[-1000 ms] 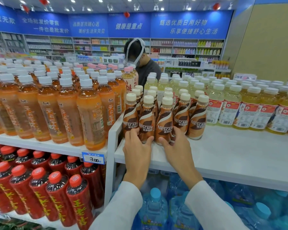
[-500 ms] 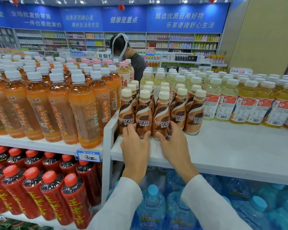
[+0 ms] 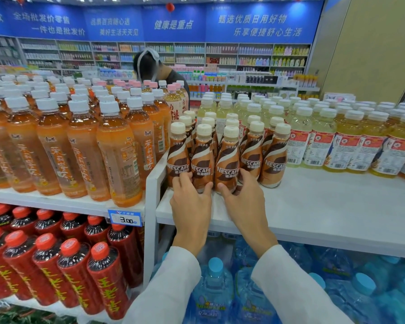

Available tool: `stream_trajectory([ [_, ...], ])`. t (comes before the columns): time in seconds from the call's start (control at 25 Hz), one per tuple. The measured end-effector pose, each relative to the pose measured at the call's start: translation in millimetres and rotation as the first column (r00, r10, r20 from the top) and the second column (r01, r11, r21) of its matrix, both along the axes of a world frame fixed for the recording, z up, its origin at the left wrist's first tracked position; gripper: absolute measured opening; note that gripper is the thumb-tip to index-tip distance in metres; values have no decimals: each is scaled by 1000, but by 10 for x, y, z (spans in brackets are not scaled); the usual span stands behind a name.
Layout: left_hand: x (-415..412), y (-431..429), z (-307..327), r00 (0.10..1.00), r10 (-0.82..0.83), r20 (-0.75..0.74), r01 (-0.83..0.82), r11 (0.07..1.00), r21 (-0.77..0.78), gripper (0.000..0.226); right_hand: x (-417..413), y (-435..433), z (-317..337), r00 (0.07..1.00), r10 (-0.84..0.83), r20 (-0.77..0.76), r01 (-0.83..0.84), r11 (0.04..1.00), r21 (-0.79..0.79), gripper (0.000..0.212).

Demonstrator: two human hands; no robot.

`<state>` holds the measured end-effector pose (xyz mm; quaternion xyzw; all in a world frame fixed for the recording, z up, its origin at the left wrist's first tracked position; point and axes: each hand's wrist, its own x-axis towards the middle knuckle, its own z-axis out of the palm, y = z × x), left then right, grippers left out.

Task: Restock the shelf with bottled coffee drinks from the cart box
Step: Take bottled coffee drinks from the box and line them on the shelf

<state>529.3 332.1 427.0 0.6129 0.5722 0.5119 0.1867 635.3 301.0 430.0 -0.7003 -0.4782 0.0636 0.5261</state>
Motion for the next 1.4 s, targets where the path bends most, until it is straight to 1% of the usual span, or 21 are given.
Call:
stream_trajectory([
  [0.4, 19, -29, 21, 1000, 21, 9, -21, 1000, 0, 52, -15, 6, -15, 1000, -7, 0, 7, 1000, -18, 65],
  [0.56, 8, -58, 39, 999, 6, 34, -6, 1000, 4, 53, 15, -39, -4, 998, 58, -20, -58, 998, -37, 68],
  [0.64, -20, -107, 41, 999, -20, 46, 19, 1000, 20, 52, 34, -138, 19, 994, 107, -24, -108, 994, -35, 64],
  [0.8, -173, -307, -22, 994, -56, 91, 52, 998, 41, 44, 64, -570, 42, 974, 212, -74, -215, 976, -32, 46],
  [0.96, -506, -826, -252, 989, -25, 148, 26, 1000, -4, 39, -5, -1166, -142, 943, 319, -93, -321, 947, -5, 36],
  [1.04, -731, -1157, -497, 986, 30, 166, -21, 998, -58, 38, -76, -1385, -308, 909, 387, -154, -389, 921, 19, 31],
  [1.12, -997, -1512, -797, 975, 119, 189, -98, 988, -119, 39, -215, -1532, -611, 876, 440, -198, -439, 897, 51, 29],
  [1.2, -1323, -1898, -1102, 949, 244, 198, -206, 959, -197, 34, -475, -1655, -912, 843, 479, -245, -489, 872, 21, 26],
  [1.28, -1669, -2292, -1354, 914, 357, 194, -296, 912, -283, 26, -785, -1753, -1233, 792, 527, -307, -563, 826, -34, 25],
  [1.36, -1985, -2649, -1586, 868, 459, 188, -379, 859, -344, 20, -1084, -1836, -1515, 711, 585, -390, -666, 738, -107, 25],
  [1.4, -2131, -2811, -1692, 837, 509, 199, -414, 828, -378, 18, -1237, -1872, -1624, 670, 611, -422, -721, 670, -176, 24],
])
